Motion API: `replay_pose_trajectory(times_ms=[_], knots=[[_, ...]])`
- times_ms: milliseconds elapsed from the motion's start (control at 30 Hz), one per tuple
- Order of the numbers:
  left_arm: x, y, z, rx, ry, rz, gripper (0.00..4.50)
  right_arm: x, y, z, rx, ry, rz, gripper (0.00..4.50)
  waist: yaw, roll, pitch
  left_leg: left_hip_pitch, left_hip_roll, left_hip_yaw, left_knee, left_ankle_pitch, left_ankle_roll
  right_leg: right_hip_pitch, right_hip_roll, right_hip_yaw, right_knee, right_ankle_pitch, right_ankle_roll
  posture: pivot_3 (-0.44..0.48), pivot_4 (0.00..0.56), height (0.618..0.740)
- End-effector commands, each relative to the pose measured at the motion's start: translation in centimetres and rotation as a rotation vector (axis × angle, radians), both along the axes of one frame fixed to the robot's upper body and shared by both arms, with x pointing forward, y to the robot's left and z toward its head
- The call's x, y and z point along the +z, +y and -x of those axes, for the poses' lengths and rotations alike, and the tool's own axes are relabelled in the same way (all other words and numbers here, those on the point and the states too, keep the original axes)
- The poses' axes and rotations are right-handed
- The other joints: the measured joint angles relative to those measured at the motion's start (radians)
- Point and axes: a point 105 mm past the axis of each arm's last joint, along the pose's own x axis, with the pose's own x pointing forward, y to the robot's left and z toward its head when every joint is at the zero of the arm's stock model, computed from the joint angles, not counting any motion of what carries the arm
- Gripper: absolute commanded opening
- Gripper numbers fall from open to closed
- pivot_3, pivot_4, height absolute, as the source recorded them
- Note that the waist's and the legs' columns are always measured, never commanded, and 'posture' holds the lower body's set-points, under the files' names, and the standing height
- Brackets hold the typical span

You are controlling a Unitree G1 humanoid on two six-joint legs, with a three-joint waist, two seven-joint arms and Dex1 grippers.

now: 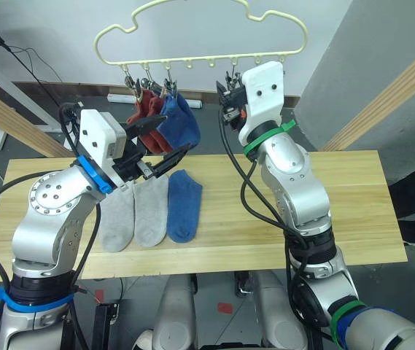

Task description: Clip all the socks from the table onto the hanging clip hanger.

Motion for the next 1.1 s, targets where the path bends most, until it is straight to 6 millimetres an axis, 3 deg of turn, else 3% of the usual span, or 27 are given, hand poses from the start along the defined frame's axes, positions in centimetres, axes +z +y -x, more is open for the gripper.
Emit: replay_pose_trajectory(times_ms=[33,367,700,933,1100], knots=[[0.4,-0.3,0.5,-0.014,-0.033,-0.003,3.59,1.9,0.6,1.0,0.049,-0.065,-0.046,1.95,0.000,0.000,0.000,0.000,0.000,0.000,0.000,0.000,0.000,0.000,0.000,0.000,0.000,0.000,0.000,0.007,0.428,0.740],[0.3,-0.3,0.6,-0.016,-0.031,-0.005,3.59,2.4,1.6,1.2,0.099,-0.071,-0.062,1.95,-0.001,0.000,0.000,0.000,0.000,0.000,0.000,0.000,0.000,0.000,0.000,0.000,0.000,0.000,0.000,0.012,0.428,0.740],[0.2,-0.3,0.5,-0.013,-0.027,-0.004,3.59,2.6,1.4,0.8,0.083,-0.077,-0.072,1.95,-0.001,0.000,0.000,0.000,0.000,0.000,0.000,0.000,0.000,0.000,0.000,0.000,0.000,0.000,-0.001,0.012,0.429,0.740],[0.1,0.1,0.3,0.011,-0.004,0.030,3.59,2.6,1.3,0.7,0.077,-0.078,-0.081,0.16,-0.001,0.000,0.000,0.000,0.000,0.000,0.000,0.000,0.000,0.000,0.000,0.000,0.000,0.000,-0.001,0.011,0.430,0.740],[-0.9,0.8,0.2,0.062,0.048,0.052,3.59,2.7,1.1,0.7,0.073,-0.082,-0.083,0.03,-0.002,0.000,0.000,0.000,0.000,0.000,0.000,0.000,0.000,0.000,0.000,0.000,0.000,0.000,-0.001,0.010,0.432,0.740]])
